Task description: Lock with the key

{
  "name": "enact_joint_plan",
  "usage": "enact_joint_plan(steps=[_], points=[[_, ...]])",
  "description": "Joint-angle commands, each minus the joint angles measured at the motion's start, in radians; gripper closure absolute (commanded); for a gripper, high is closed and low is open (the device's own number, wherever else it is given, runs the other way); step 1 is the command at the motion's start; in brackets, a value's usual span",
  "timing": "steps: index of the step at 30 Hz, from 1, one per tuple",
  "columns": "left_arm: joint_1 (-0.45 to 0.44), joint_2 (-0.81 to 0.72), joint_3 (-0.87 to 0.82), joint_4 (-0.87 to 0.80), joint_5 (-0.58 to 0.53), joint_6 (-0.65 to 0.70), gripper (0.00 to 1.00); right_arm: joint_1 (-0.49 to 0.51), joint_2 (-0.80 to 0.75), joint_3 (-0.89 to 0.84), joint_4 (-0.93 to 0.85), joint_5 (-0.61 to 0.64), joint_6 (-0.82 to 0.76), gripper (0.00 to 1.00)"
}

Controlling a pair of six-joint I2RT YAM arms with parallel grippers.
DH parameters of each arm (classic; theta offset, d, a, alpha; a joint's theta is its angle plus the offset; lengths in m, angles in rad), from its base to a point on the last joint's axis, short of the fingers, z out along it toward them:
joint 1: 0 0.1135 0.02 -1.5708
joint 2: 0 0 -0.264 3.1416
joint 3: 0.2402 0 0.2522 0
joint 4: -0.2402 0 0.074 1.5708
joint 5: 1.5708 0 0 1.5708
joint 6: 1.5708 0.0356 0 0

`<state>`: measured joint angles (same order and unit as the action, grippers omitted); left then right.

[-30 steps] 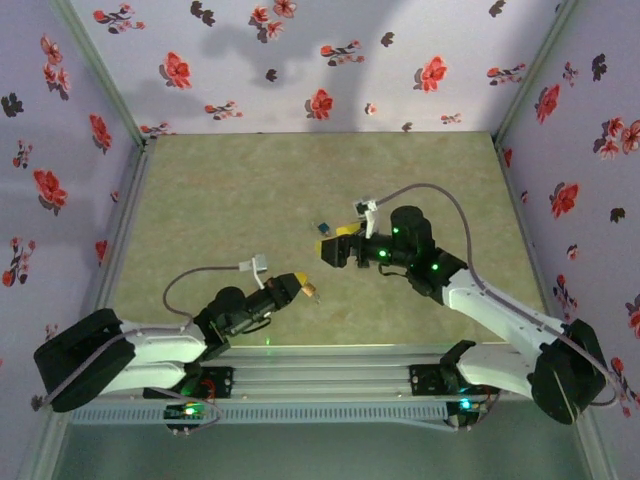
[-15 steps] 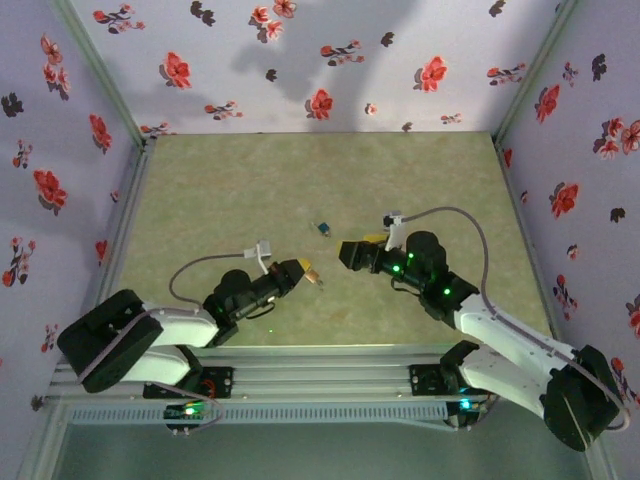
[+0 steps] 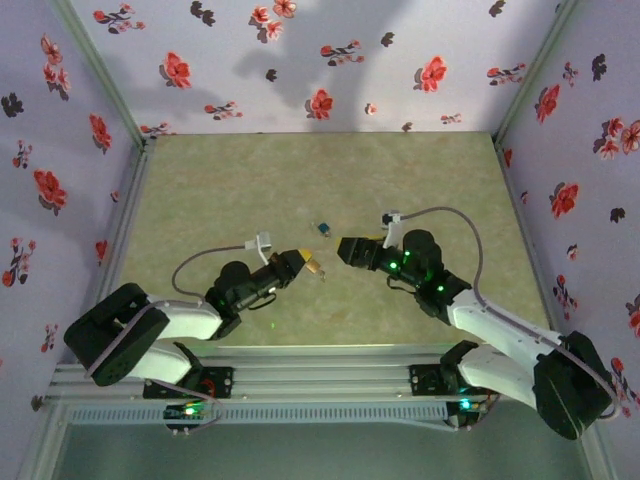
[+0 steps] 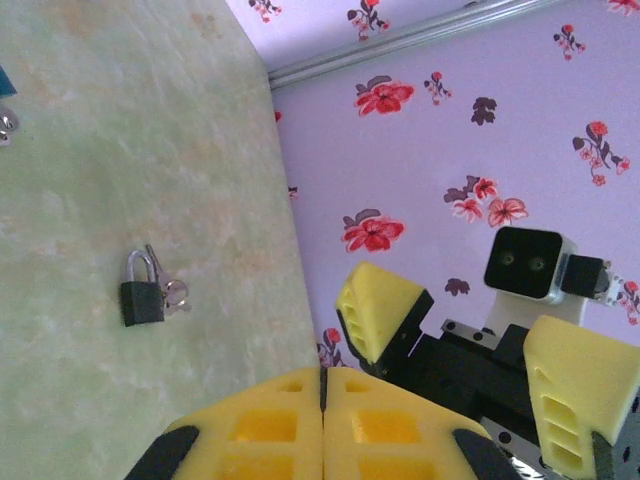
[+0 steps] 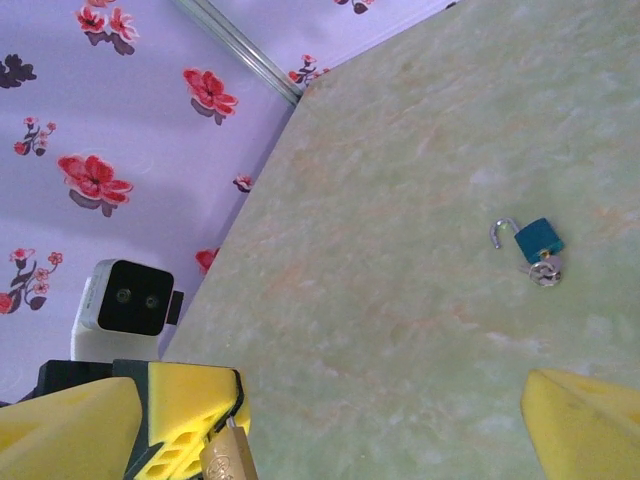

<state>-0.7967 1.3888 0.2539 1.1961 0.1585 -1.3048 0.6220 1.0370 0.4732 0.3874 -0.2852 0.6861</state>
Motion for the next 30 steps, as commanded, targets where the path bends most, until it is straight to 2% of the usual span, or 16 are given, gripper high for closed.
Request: enact_joint_plan(steps=[1,12,25,30], points=[[0.016,0.004,0.033,0.042,0.013,-0.014,1.00,-0.012,0.032,-0.001,0.060,-0.045,0.043,0.04],[0.046,0.008,0.040,0.043,0.013,-0.043,1.00,-0.018,0.188,0.019,0.186,-0.175,0.131,0.28],[0.063,0.035,0.089,0.044,-0.008,-0.095,1.00,-0.018,0.294,0.044,0.271,-0.283,0.166,0.43],[0.071,0.049,0.090,0.046,-0.011,-0.110,1.00,-0.018,0.323,0.051,0.305,-0.317,0.180,0.47]])
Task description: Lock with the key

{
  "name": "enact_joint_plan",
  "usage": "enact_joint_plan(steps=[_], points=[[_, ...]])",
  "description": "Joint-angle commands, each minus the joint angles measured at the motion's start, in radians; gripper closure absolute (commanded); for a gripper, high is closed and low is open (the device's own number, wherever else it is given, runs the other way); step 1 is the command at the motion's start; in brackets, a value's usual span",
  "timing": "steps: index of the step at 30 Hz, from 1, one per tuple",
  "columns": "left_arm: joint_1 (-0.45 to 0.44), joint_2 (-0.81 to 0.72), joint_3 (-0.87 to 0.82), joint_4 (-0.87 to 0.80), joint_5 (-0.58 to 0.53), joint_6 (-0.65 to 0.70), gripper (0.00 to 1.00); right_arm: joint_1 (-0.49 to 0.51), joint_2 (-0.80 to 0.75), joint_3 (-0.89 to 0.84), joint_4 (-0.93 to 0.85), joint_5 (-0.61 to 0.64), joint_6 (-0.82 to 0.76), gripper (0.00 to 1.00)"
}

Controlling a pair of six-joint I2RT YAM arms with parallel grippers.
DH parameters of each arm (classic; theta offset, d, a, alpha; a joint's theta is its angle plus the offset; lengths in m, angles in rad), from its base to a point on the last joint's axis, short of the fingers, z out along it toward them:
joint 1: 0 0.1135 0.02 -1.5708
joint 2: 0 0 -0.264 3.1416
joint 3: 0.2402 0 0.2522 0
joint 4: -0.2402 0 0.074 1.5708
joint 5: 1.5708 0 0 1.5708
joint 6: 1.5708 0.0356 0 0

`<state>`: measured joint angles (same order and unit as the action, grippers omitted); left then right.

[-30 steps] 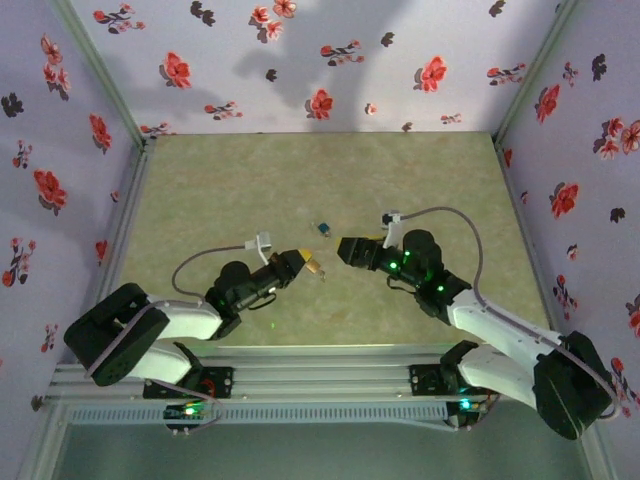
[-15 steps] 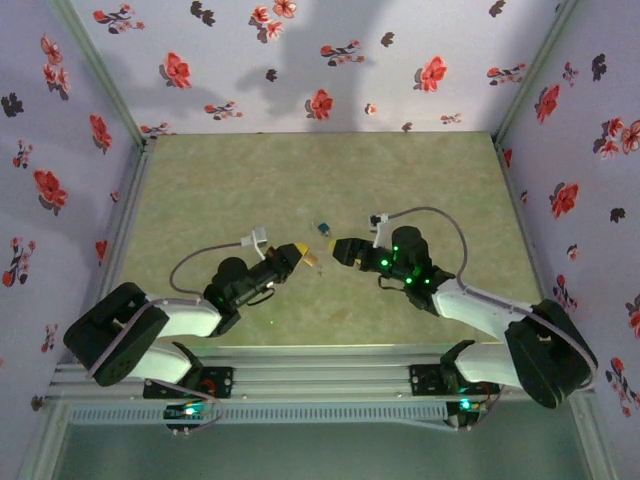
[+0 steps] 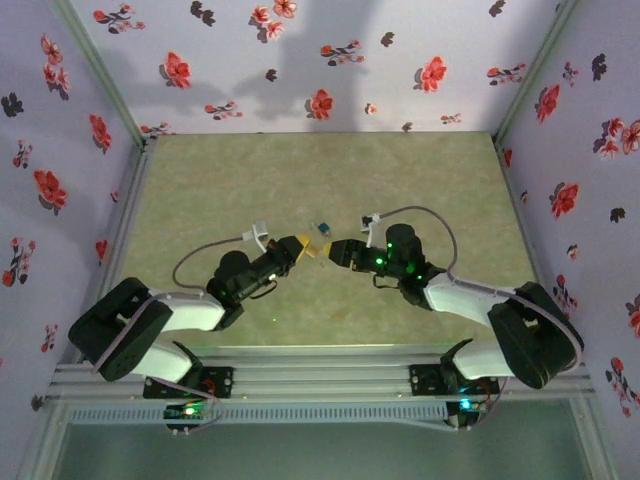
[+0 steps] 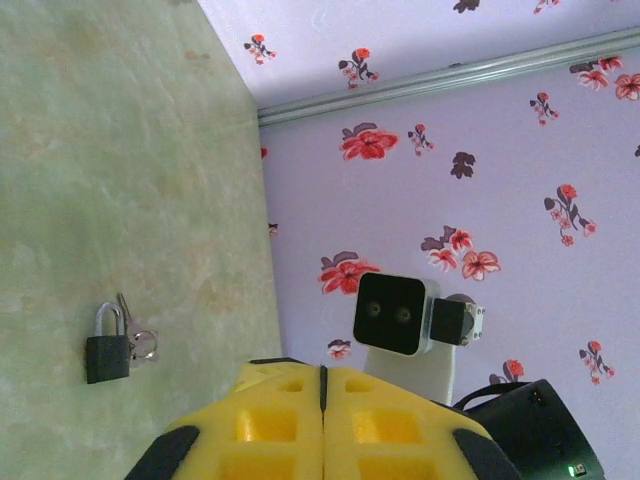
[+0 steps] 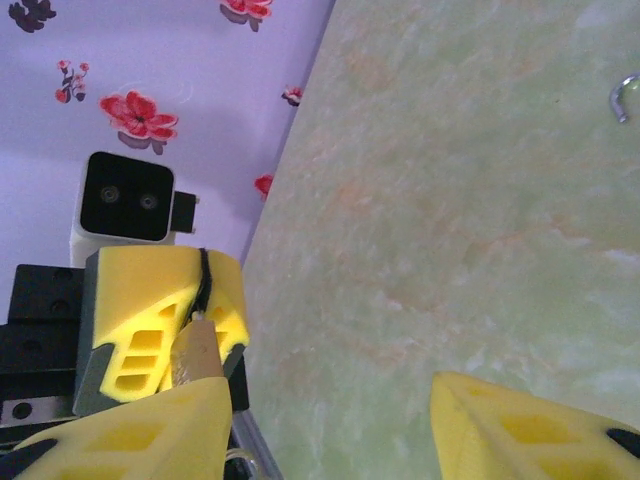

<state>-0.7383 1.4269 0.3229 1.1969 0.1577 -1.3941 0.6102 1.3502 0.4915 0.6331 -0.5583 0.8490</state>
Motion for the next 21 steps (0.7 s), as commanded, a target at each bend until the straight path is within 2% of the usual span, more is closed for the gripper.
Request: enact_joint_plan(steps=[1,21], points=[[0.011,0.013,0.020,0.044,-0.012,-0.025,1.00,-0.006,0.010,0.032,0.062,-0.045,0.018,0.47],[0.031,0.038,0.016,0.055,-0.029,-0.066,1.00,0.011,0.038,0.050,0.077,-0.095,0.009,0.53]])
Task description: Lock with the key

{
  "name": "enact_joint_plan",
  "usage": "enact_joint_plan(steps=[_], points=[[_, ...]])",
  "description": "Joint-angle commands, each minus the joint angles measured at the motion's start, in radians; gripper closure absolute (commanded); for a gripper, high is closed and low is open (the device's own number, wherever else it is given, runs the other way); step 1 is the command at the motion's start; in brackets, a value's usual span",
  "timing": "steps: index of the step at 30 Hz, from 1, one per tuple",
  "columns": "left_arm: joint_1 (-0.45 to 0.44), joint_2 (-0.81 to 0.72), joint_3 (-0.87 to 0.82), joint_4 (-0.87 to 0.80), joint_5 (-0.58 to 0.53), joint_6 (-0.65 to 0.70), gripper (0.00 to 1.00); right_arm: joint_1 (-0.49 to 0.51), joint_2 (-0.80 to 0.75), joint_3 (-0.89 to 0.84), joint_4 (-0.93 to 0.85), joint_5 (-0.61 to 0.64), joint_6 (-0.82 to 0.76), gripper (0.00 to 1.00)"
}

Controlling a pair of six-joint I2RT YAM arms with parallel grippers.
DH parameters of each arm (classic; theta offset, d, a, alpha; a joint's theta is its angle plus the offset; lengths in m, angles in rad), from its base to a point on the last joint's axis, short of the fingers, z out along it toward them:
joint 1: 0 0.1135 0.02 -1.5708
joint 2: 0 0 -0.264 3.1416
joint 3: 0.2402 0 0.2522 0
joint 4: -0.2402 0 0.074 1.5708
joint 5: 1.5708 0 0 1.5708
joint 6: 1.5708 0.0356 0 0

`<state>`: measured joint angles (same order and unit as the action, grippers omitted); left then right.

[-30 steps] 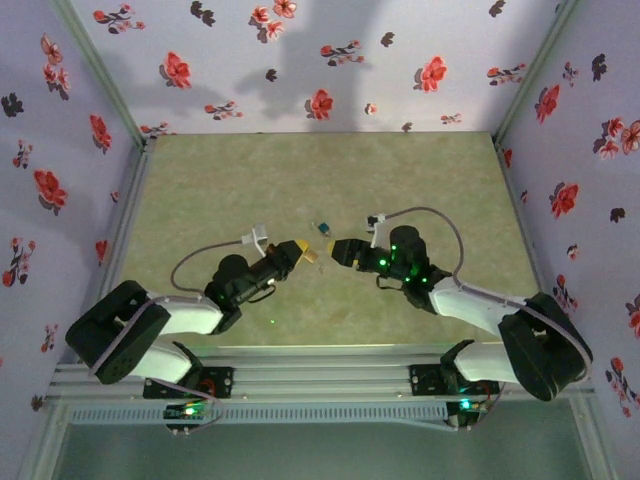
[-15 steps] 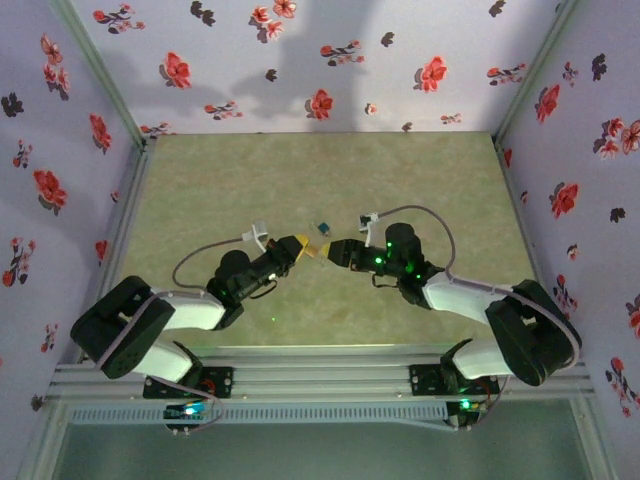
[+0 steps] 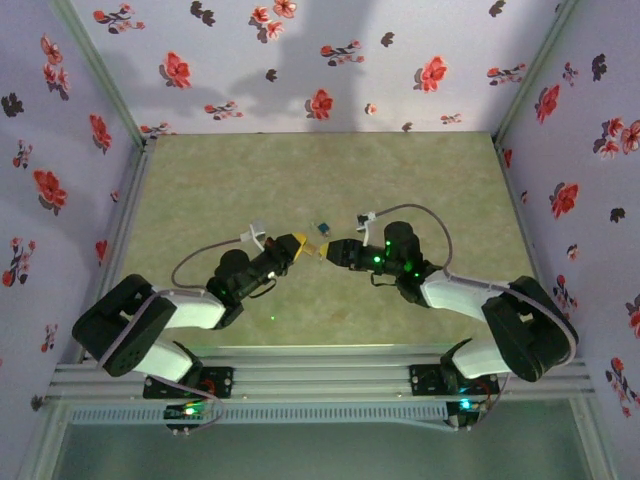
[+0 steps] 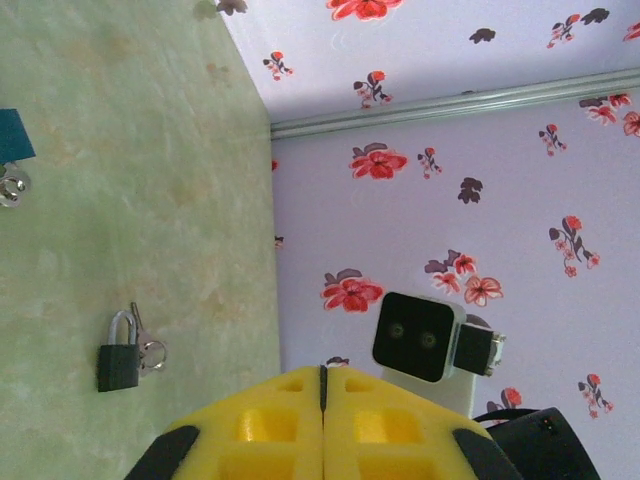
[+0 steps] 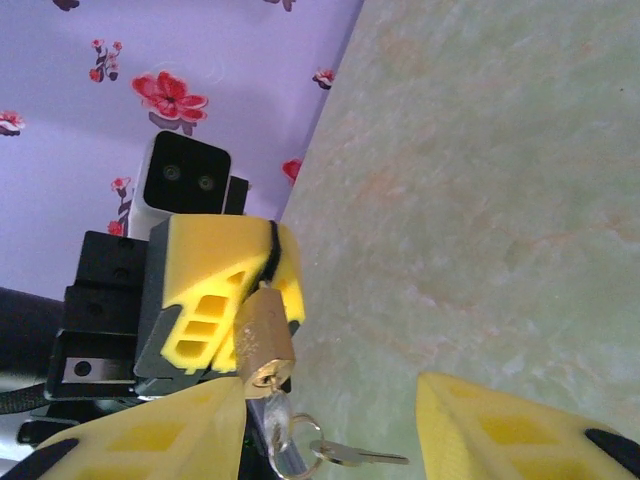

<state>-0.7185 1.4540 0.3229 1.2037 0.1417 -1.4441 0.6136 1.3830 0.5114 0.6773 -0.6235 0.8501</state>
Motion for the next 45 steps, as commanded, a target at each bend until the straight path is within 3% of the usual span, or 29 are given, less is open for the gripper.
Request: enact_joint_plan(steps=[1,45], points=[[0.011,0.012,0.016,0.047,-0.013,-0.016,1.00,0.010,0.003,0.030,0.033,-0.031,0.005,0.54],[0.041,0.000,-0.002,0.056,-0.013,-0.040,1.00,0.060,0.032,0.088,-0.063,-0.069,-0.065,0.75]])
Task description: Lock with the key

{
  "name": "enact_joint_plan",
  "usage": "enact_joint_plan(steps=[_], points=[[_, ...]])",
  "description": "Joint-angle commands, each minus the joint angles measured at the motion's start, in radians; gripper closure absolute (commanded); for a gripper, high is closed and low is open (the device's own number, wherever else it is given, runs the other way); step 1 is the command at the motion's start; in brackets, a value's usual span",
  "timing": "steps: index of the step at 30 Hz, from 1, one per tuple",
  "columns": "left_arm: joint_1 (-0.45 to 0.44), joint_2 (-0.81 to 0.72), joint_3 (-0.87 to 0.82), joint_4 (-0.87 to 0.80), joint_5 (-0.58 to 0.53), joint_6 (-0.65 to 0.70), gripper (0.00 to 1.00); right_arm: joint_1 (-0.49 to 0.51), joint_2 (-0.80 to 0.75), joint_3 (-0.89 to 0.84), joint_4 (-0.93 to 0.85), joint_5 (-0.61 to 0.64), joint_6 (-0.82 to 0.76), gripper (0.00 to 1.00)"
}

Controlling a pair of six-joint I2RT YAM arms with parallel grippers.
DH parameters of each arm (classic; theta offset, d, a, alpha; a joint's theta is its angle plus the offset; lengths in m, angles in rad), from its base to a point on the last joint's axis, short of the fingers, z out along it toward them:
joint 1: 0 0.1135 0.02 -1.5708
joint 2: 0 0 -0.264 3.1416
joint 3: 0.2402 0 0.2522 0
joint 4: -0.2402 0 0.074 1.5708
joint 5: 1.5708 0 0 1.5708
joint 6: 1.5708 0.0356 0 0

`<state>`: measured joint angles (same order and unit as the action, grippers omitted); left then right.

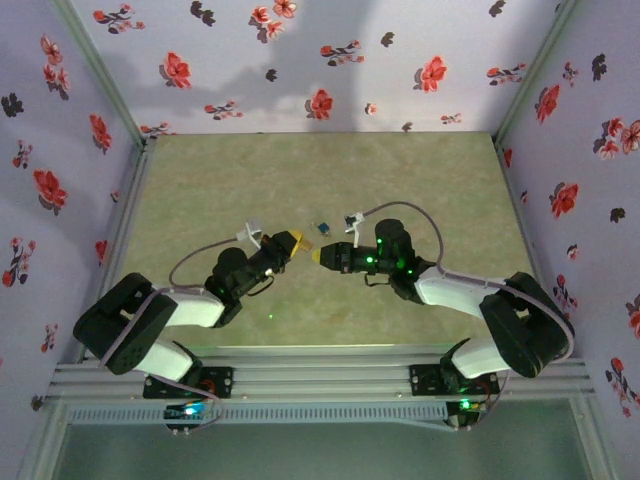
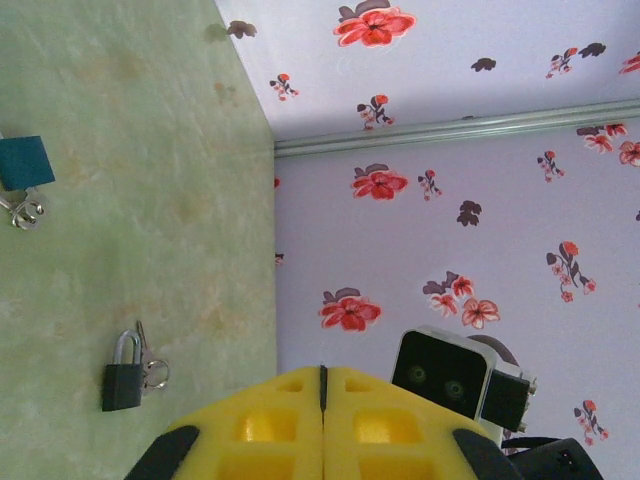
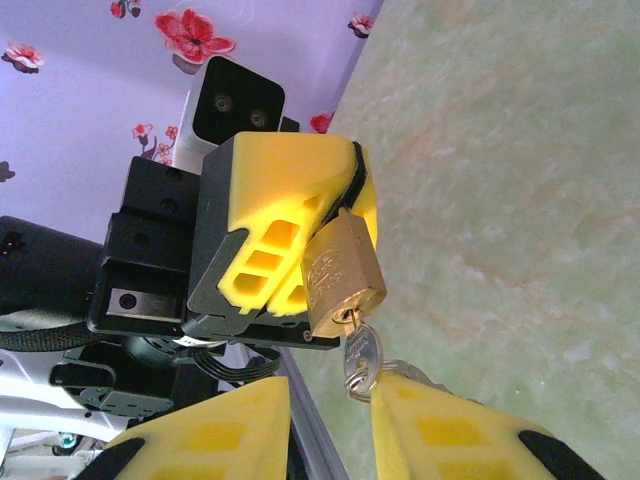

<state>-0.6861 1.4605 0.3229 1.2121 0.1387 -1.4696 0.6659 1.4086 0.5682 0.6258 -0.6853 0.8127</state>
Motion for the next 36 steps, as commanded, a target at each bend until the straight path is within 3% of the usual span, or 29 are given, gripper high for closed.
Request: enact_joint_plan(steps=[1,36], points=[[0.009,-0.005,-0.003,0.047,-0.010,-0.014,1.00,0.008,0.005,0.030,-0.014,-0.004,-0.029,0.75],[-0.027,-0.019,-0.003,0.058,0.032,-0.004,1.00,0.008,0.004,-0.002,0.058,0.065,0.008,0.77]])
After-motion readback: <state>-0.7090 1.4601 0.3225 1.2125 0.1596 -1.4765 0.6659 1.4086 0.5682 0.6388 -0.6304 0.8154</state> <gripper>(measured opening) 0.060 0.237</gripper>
